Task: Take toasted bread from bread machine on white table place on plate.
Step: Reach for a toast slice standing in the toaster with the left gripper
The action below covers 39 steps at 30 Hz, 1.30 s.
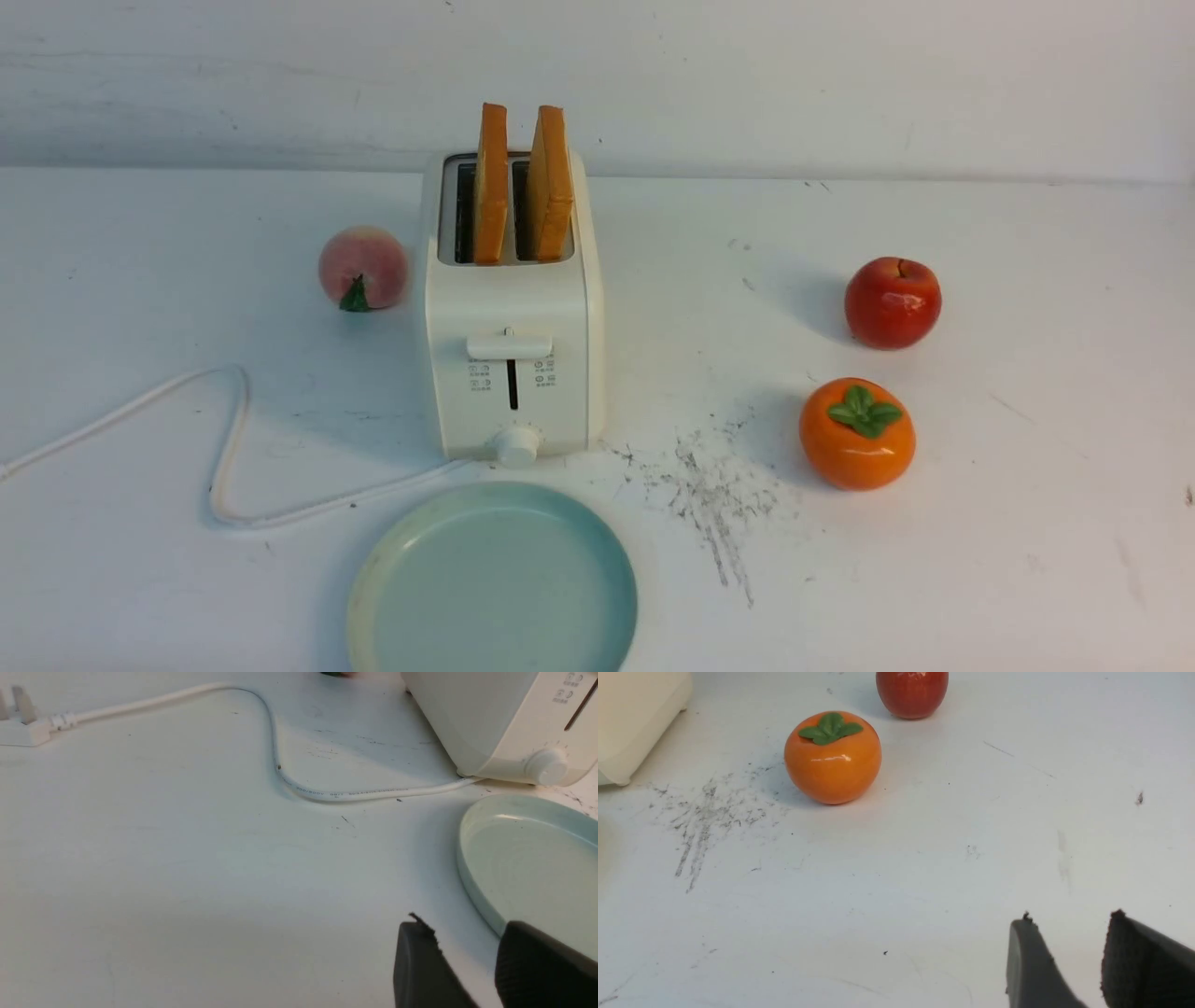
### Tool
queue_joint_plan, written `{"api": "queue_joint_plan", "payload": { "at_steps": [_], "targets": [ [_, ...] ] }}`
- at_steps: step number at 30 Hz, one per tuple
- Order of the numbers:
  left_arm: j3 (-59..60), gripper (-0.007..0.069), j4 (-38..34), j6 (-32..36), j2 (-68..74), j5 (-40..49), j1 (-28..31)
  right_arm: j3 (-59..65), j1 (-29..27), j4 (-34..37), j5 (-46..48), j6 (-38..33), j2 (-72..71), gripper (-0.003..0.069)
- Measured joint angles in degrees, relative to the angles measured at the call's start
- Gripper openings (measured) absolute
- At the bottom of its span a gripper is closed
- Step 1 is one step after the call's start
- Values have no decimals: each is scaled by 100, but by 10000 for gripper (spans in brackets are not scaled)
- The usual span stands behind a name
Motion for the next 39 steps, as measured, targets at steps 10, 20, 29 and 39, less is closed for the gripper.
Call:
{"api": "queue_joint_plan", "payload": {
  "at_steps": [10, 20, 29, 39],
  "targets": [
    [0, 237, 14, -90, 0, -278, 0, 0, 0, 0, 0, 0, 0, 240],
    [0, 237, -1980, -1087, 0, -2076, 0, 7, 0, 383, -91, 165, 0, 240],
    [0, 225, -2992, -1247, 0, -3489, 0, 44, 0, 2989, -1624, 1124, 0, 240],
    [-431, -14, -3060, -978, 0, -4249, 0, 8, 0, 3560, -2602, 1328, 0, 238]
  ]
}}
